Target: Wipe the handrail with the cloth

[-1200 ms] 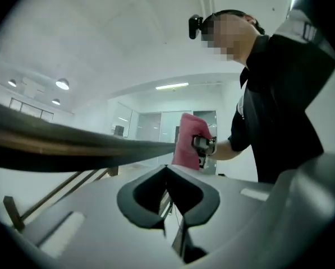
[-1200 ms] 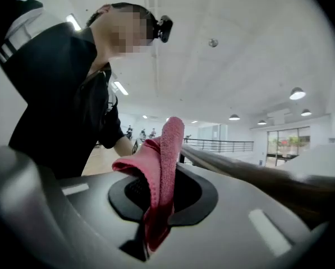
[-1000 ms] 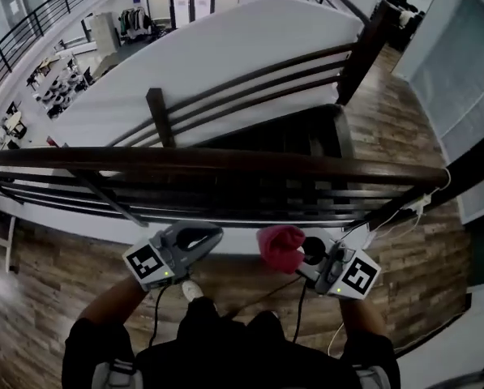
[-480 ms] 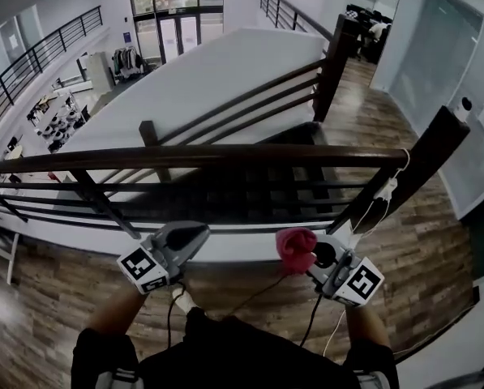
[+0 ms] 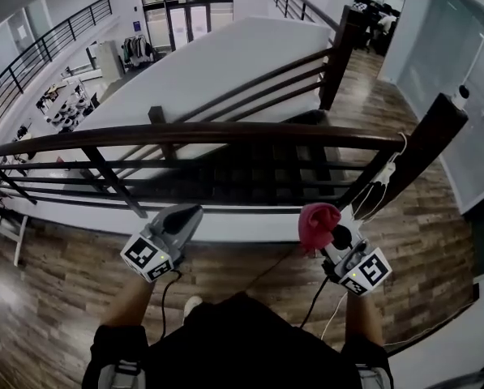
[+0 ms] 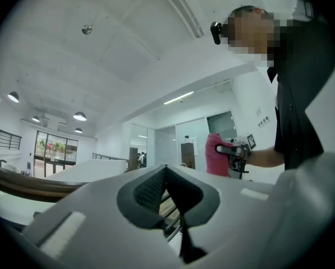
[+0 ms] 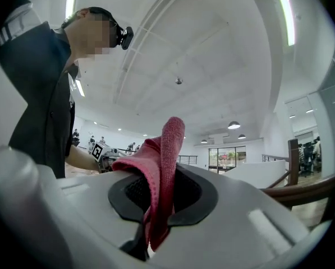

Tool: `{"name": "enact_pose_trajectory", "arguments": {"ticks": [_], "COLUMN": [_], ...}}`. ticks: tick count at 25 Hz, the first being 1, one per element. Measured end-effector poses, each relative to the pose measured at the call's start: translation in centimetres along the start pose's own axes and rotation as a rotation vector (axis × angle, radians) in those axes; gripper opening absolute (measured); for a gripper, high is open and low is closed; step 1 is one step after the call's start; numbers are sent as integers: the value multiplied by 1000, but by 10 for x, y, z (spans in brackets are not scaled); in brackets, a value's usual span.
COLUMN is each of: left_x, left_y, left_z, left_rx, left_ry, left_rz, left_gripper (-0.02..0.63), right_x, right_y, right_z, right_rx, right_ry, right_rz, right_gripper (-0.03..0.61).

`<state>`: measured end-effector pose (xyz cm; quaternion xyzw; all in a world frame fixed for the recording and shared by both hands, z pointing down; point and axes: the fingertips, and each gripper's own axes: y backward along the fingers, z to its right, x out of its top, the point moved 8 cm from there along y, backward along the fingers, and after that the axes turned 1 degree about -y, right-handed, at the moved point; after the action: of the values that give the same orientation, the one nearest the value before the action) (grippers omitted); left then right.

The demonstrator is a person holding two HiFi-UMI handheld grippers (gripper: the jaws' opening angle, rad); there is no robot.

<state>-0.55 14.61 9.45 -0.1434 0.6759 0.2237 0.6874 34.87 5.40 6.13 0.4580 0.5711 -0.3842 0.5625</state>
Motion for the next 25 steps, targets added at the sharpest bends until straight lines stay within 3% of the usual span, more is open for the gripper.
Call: {"name": "enact_pose_trajectory", "arguments": {"ticks": [6,10,17,25], "left_x": [-20,-27,-35,-44], "left_y": [24,41,46,41], "left_z": [-23,-48,-73,-72], "left_rx": [39,66,44,8], "left_ry": [82,115,69,89], "left_rz": [10,20,13,35], "left_gripper": [-2,-2,-2,-2], "right_x": [-24,-39,-50,-54], "right_y": [-19,-51,-90,-96], "right_z": [-16,-36,-50,-48], "right_rx": [-90,-105,-112,-177], "right_ry": [-48,-87,-71,-123], "right_rz": [5,29,21,54], "right_gripper": [43,43,43,41]}}
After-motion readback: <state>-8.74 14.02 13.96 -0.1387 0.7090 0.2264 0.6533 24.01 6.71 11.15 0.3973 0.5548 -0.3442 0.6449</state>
